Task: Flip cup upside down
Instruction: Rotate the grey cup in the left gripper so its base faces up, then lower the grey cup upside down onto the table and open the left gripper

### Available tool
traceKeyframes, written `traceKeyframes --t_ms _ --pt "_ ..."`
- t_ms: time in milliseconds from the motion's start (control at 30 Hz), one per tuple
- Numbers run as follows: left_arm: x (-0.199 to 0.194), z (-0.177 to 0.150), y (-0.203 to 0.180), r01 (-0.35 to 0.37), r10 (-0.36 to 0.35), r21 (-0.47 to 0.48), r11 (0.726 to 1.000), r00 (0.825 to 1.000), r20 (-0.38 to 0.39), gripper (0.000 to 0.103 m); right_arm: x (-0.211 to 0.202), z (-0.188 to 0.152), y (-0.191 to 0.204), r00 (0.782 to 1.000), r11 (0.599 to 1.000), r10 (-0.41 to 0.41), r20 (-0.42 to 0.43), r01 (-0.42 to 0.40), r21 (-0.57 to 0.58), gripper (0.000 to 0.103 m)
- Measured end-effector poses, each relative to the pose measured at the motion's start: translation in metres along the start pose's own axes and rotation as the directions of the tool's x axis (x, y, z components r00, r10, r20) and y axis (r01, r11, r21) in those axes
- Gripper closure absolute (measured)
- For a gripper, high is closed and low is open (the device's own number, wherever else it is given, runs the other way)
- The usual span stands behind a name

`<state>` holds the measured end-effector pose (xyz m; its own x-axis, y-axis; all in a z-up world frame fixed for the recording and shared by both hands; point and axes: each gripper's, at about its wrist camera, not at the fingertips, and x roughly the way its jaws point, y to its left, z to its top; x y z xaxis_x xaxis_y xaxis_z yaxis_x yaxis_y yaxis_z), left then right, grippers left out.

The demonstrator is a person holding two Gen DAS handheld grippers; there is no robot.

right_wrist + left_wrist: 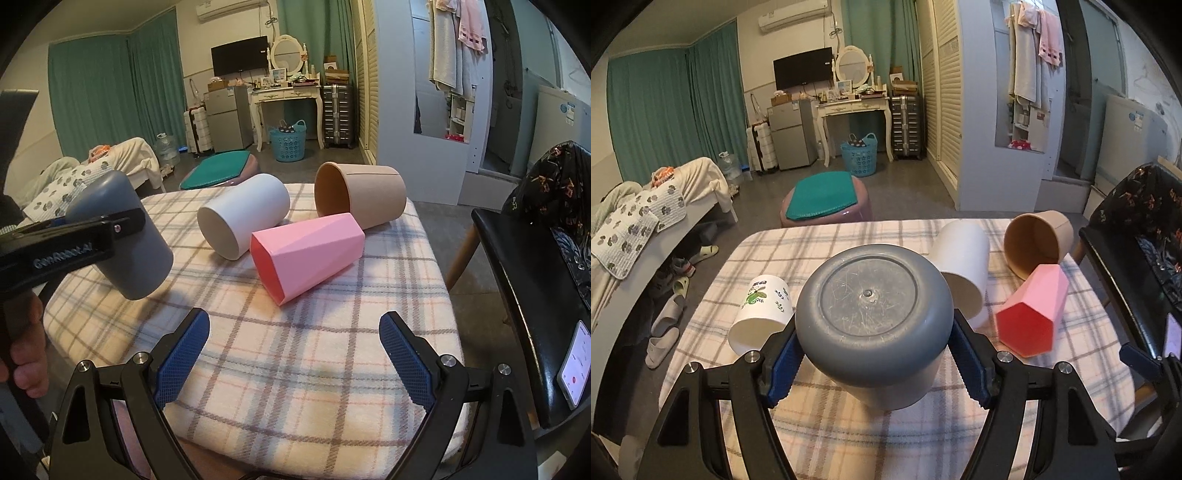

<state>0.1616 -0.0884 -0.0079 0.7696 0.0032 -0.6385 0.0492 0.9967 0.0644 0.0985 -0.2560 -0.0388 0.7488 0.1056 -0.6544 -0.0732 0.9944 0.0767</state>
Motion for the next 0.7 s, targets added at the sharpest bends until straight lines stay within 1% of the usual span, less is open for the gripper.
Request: traceKeyframes --t_ms 67,167,200,433,567,700 --pt "0.003 -0.003 0.000 0.009 -0.009 0.002 1.000 1.000 0.016 0.028 0.002 0.000 0.002 1.000 1.000 0.001 -0.004 -0.001 -0.005 0.010" --pt "0.009 -0.007 -0.001 -0.011 0.010 0.025 1.000 1.000 0.029 0.028 0.005 -0.001 0.003 1.000 1.000 0.000 -0.015 -0.001 -0.012 0.010" --pt "0.012 -0.009 -0.001 -0.004 0.004 0.023 1.000 1.000 0.029 0.028 0.006 -0.002 0.004 1.000 1.000 -0.001 -0.017 0.001 -0.013 0.010" --pt "0.025 -0.020 -0.002 0.009 -0.008 0.032 0.999 1.000 -0.016 0.028 0.010 -0.002 0.005 1.000 1.000 -0.004 -0.027 0.003 -0.016 0.010" --pt "0.023 -0.022 -0.006 0.003 -0.002 0.056 0.998 1.000 -0.013 0.028 0.011 -0.002 0.004 1.000 1.000 -0.008 -0.030 0.007 -0.015 0.010" --pt "0.022 -0.022 -0.006 0.012 -0.011 0.051 0.999 1.000 -0.017 0.028 0.011 -0.002 0.003 0.999 1.000 -0.011 -0.030 0.010 -0.010 0.010"
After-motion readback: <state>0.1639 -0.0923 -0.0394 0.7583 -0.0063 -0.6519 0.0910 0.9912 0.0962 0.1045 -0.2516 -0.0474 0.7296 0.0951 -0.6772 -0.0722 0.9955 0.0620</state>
